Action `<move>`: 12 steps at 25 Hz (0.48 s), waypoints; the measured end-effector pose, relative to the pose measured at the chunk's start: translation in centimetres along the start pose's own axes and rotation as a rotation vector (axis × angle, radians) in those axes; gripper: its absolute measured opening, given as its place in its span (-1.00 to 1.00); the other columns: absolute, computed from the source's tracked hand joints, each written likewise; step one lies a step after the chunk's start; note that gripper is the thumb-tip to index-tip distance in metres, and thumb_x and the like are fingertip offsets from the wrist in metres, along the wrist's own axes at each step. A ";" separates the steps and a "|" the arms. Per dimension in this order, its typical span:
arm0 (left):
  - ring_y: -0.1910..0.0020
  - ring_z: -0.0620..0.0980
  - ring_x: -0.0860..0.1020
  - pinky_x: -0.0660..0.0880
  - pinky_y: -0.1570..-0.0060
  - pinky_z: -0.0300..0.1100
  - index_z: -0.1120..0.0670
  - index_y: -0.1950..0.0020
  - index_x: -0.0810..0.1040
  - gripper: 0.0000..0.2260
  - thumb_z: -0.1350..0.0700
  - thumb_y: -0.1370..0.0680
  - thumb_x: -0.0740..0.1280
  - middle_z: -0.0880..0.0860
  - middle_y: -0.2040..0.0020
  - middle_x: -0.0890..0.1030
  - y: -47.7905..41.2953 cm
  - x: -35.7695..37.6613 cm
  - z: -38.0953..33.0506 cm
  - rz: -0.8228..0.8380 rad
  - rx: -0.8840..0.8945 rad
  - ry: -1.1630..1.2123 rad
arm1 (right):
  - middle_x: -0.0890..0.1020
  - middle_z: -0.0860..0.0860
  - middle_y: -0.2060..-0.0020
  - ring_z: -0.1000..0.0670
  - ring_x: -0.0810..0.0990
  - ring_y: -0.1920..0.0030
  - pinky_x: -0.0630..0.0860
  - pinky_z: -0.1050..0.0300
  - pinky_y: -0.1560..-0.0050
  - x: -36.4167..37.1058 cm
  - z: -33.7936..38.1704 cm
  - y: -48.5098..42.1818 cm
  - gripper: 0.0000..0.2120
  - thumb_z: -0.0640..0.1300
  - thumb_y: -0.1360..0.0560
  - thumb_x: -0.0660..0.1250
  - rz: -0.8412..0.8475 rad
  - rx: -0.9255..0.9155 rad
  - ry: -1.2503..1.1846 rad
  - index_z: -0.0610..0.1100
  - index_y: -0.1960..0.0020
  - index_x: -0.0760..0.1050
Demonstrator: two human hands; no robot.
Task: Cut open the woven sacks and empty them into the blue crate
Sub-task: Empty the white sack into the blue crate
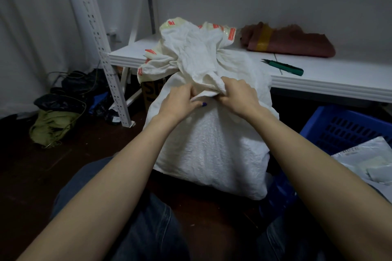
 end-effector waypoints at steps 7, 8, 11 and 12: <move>0.17 0.03 0.43 0.39 0.18 -0.13 0.19 0.22 0.41 -0.56 -0.21 -0.45 0.36 0.08 0.25 0.43 1.3 1.4 2.5 0.336 -0.330 -0.245 | 0.59 -0.15 -0.09 -0.27 0.50 -0.12 0.27 0.02 0.13 -2.1 -0.3 -0.6 -0.71 -0.11 -0.47 0.25 -0.164 0.080 -0.126 -0.08 -0.18 0.46; 0.13 0.02 0.42 0.38 0.13 -0.15 0.19 0.22 0.41 -0.56 -0.20 -0.46 0.34 0.08 0.25 0.43 1.3 1.9 2.4 0.379 -0.320 -0.240 | 0.59 -0.15 -0.09 -0.27 0.50 -0.11 0.27 0.03 0.14 -2.1 -0.1 -0.5 -0.71 -0.11 -0.46 0.25 -0.181 0.087 -0.144 -0.07 -0.18 0.46; 0.14 0.02 0.41 0.35 0.15 -0.17 0.16 0.33 0.33 -0.54 -0.20 -0.48 0.32 0.08 0.28 0.41 1.3 2.9 1.9 0.433 -0.303 -0.225 | 0.61 -0.15 -0.06 -0.27 0.51 -0.08 0.26 0.06 0.17 -2.8 0.7 -0.2 -0.72 -0.13 -0.45 0.26 -0.242 0.093 -0.180 -0.10 -0.16 0.48; 0.15 0.02 0.41 0.35 0.16 -0.16 0.15 0.35 0.30 -0.53 -0.20 -0.47 0.33 0.08 0.28 0.41 1.2 3.2 1.8 0.439 -0.306 -0.213 | 0.61 -0.15 -0.05 -0.27 0.51 -0.08 0.25 0.07 0.17 -3.1 0.9 -0.1 -0.72 -0.14 -0.46 0.26 -0.266 0.093 -0.186 -0.10 -0.16 0.48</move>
Point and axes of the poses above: each hand's wrist, its own y-axis away from the middle knuckle, its own x-axis out of the palm, z = x × y, the point moved 5 cm from there along -y, towards the middle knuckle
